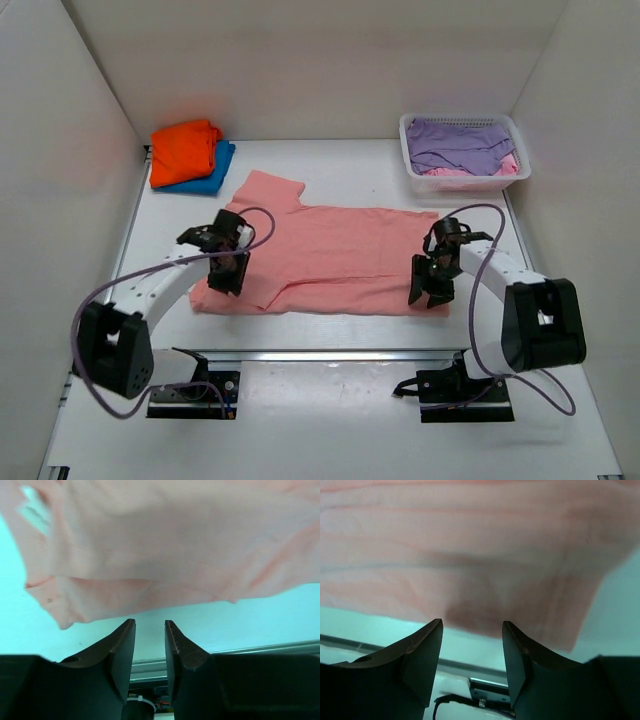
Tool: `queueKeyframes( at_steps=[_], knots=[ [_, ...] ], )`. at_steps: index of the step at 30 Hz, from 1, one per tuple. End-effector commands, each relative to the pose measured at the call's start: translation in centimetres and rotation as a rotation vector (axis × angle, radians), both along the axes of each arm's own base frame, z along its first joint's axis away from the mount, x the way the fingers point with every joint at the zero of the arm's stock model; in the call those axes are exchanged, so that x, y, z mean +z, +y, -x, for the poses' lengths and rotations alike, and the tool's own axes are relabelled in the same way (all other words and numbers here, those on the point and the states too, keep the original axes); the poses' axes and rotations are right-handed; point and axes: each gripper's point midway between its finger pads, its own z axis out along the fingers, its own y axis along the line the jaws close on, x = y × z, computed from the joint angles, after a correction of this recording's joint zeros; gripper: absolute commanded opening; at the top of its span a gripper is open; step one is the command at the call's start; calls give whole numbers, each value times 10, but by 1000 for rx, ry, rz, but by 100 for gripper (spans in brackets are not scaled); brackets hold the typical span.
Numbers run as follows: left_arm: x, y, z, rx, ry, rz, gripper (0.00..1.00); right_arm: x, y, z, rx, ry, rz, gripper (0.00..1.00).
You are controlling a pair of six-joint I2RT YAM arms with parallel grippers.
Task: Fold and stack the t-shirts
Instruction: Fold the flattened tshirt in 1/3 of the way, then grap the side of the flattened tshirt furthest away from the robot with both arms
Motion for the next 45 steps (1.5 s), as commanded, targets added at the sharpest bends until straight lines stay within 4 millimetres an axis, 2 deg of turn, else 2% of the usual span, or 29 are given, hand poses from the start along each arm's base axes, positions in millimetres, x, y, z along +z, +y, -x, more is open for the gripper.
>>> queueKeyframes(
  at_steps=[1,4,5,6,7,9,11,12,13,14,15,16,18,19,21,22,23,24,25,26,28,29,31,32,34,37,41,43,45],
  knots=[
    [52,-9,-20,33,-145,161,42,29,-8,-4,-41,-64,8,48],
    [104,-17,-55,26,-334,206,46,58,-18,-33,-90,-174,-2,49],
    [112,-19,-62,17,-369,209,46,66,-19,-42,-79,-210,-4,49],
    [124,-22,-77,16,-434,226,51,77,-23,-57,-93,-253,-7,49],
    [134,-19,-94,22,-500,218,55,78,-23,-61,-97,-256,-9,49],
    [139,-17,-122,20,-579,209,60,93,-24,-81,-93,-313,-11,50],
    [131,-21,-159,-2,-635,187,67,99,-18,-95,-83,-342,-22,49],
    [127,-19,-178,-1,-660,175,67,102,-16,-104,-82,-370,-29,49],
    [113,-17,-191,-1,-630,168,67,104,-12,-111,-75,-394,-46,49],
    [122,-14,-210,-9,-676,165,67,107,-12,-115,-83,-408,-62,47],
    [109,-14,-225,-11,-671,165,67,110,-6,-120,-76,-432,-88,47],
    [117,-9,-241,1,-702,176,68,112,-5,-124,-79,-452,-111,46],
    [97,1,-277,42,-685,184,68,113,-5,-127,-87,-479,-136,45],
    [98,1,-287,46,-692,196,68,117,-4,-131,-89,-503,-149,45],
    [76,12,-314,74,-652,171,68,118,-7,-133,-94,-528,-150,45],
    [62,11,-321,71,-629,162,67,115,-8,-133,-107,-529,-151,45],
    [60,12,-329,77,-629,163,68,114,-7,-132,-100,-531,-150,45],
    [54,12,-340,84,-628,152,68,114,-15,-134,-128,-543,-147,45],
    [37,10,-342,78,-599,146,67,111,-15,-134,-133,-542,-155,45],
    [42,12,-351,87,-617,128,68,106,-21,-132,-154,-532,-155,46],
    [22,11,-360,81,-582,120,69,100,-22,-132,-180,-539,-180,45],
    [23,4,-365,70,-582,136,69,97,-24,-133,-190,-545,-176,46],
    [11,6,-372,90,-542,136,69,93,-28,-136,-222,-553,-161,47],
    [9,0,-374,84,-532,140,69,90,-32,-138,-232,-559,-144,47],
    [0,-1,-373,85,-495,135,68,86,-38,-148,-256,-572,-125,50],
    [-1,-5,-373,118,-469,176,64,84,-50,-167,-304,-579,-125,54],
    [-14,5,-366,154,-393,161,65,75,-52,-186,-314,-562,-126,56],
    [-17,3,-362,148,-356,178,65,79,-49,-195,-305,-577,-121,56],
    [-25,-2,-358,152,-312,200,63,69,-56,-200,-325,-555,-95,56]
  ],
)
